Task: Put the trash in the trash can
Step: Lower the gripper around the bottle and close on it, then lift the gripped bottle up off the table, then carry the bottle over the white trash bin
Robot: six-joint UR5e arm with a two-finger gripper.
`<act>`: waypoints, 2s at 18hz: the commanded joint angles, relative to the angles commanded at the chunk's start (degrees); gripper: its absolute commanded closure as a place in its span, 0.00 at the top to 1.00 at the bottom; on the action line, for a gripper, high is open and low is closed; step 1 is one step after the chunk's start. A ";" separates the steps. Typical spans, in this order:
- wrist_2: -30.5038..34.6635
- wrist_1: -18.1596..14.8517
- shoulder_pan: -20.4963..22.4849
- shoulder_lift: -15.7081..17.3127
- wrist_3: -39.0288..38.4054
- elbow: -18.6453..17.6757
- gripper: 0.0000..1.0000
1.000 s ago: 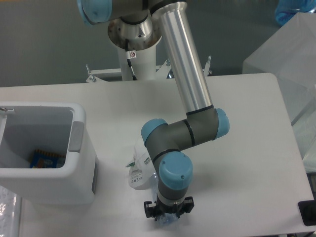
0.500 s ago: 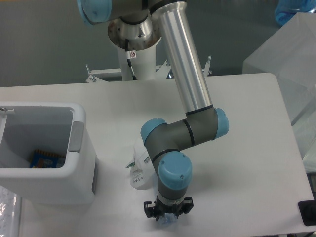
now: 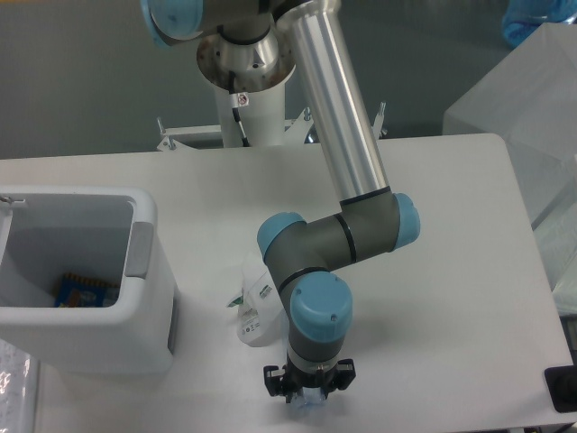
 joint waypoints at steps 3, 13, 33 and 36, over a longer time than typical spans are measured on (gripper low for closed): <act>-0.26 0.35 1.14 1.32 1.32 0.09 0.62; -5.97 7.21 7.55 4.93 2.03 5.53 0.62; -14.33 15.12 10.64 12.92 -6.14 11.08 0.62; -14.33 15.12 8.71 16.26 -7.38 10.20 0.62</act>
